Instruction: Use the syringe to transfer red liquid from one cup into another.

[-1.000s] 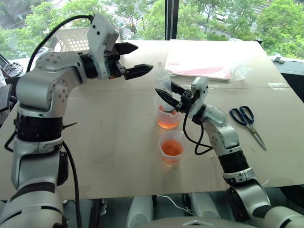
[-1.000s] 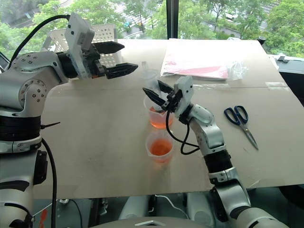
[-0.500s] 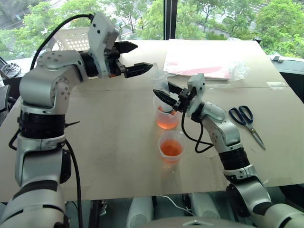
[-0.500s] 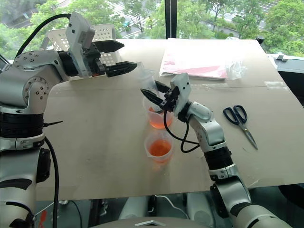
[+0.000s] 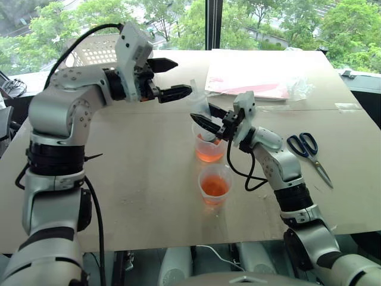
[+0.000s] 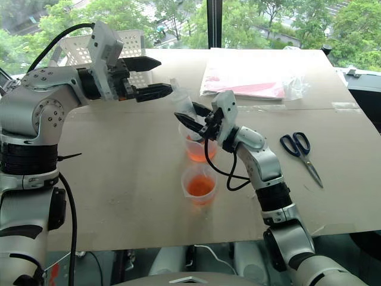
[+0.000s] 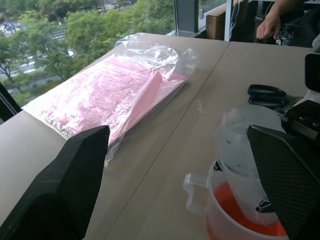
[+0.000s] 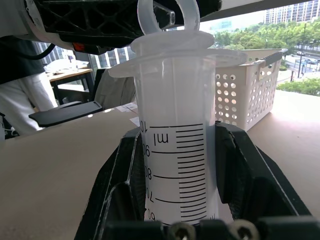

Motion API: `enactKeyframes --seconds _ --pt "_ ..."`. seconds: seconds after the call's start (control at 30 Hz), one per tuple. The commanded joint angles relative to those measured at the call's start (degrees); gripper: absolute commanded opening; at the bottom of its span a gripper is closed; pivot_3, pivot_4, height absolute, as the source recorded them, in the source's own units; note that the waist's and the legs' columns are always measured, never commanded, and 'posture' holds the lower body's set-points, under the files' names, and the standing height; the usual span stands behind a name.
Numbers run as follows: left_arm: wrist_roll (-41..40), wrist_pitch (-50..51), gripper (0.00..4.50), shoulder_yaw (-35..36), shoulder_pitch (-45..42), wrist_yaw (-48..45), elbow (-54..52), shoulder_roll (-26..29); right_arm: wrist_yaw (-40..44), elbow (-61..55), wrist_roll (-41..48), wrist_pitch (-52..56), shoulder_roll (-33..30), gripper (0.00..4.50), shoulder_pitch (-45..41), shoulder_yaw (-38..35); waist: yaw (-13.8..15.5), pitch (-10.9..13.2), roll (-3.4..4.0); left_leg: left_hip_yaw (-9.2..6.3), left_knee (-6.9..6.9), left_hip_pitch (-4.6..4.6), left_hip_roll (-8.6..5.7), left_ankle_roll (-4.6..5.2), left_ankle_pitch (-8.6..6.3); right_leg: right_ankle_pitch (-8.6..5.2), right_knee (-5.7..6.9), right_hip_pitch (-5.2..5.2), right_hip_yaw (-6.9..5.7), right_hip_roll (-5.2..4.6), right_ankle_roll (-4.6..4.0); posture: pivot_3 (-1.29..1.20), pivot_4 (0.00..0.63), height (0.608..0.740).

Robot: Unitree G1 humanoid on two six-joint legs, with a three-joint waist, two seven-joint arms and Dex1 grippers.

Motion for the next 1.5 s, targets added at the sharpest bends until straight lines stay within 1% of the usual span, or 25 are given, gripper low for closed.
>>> enactKeyframes --seconds 0.03,0.1,0.17,0.2,0.23,0.27,0.83,1.5 --pt "1.36 -2.95 2.76 -0.44 -1.24 -1.17 -0.70 -1.07 1.27 -1.25 0.95 0.92 0.01 1.44 -1.38 0.66 -0.01 0.00 0.00 0.00 0.00 0.00 0.00 0.00 0.00 0.00 0.00 0.00 0.00 0.00 0.00 0.00 0.150 0.740" --pt "2.04 -3.69 1.79 -0.74 -1.28 -1.32 -0.27 -1.78 1.70 -1.83 1.10 2.76 -0.47 1.44 -1.89 1.15 -0.01 0.00 0.00 0.00 0.00 -0.01 0.00 0.00 0.00 0.00 0.00 0.00 0.00 0.00 0.00 0.00 0.150 0.740" --pt "2.55 -4.45 1.17 -0.86 -1.24 -1.83 0.16 -1.97 1.96 -2.26 1.17 4.72 -1.11 1.44 -2.49 1.58 0.01 0.00 0.00 0.00 0.00 -0.01 0.00 0.00 0.00 0.00 0.00 0.00 0.00 0.00 0.00 0.00 0.150 0.740" --pt "2.72 -4.78 0.45 -0.82 -1.17 -2.15 0.34 -1.93 1.91 -2.45 1.21 5.83 -1.47 1.44 -2.80 1.71 0.01 0.00 0.00 0.00 0.00 -0.01 0.00 0.00 0.00 0.00 0.00 -0.01 0.00 0.00 0.00 0.00 0.150 0.740" --pt "2.92 -5.13 0.35 -0.75 -1.13 -2.46 0.60 -1.91 1.77 -2.58 1.26 6.97 -1.86 1.44 -3.17 1.79 0.00 0.00 0.00 0.00 0.00 -0.01 0.00 0.00 0.00 0.00 0.00 -0.01 0.00 0.00 0.00 0.00 0.150 0.740" --pt "3.12 -5.50 0.00 -0.70 -1.13 -2.74 0.86 -1.89 1.73 -2.65 1.28 7.77 -2.18 1.44 -3.49 1.86 -0.02 0.00 0.00 -0.01 0.00 -0.02 0.00 0.00 0.00 0.00 0.00 -0.01 0.00 0.00 0.00 0.00 0.150 0.740" --pt "4.82 -9.54 0.00 1.01 -4.22 -2.52 5.01 -2.34 3.12 -2.62 0.83 12.04 -3.85 1.44 -4.63 3.78 0.02 0.00 0.00 -0.01 -0.01 -0.08 -0.01 0.00 0.00 0.00 -0.01 -0.06 -0.02 -0.01 0.00 0.00 0.150 0.740" --pt "5.40 -10.16 0.00 2.10 -7.14 -1.71 7.90 -1.62 4.04 -3.79 1.16 14.47 -4.20 1.44 -4.13 5.04 0.01 0.01 0.00 -0.01 -0.01 -0.09 -0.01 0.00 0.00 0.00 -0.01 -0.08 -0.02 -0.01 0.01 0.00 0.150 0.740"
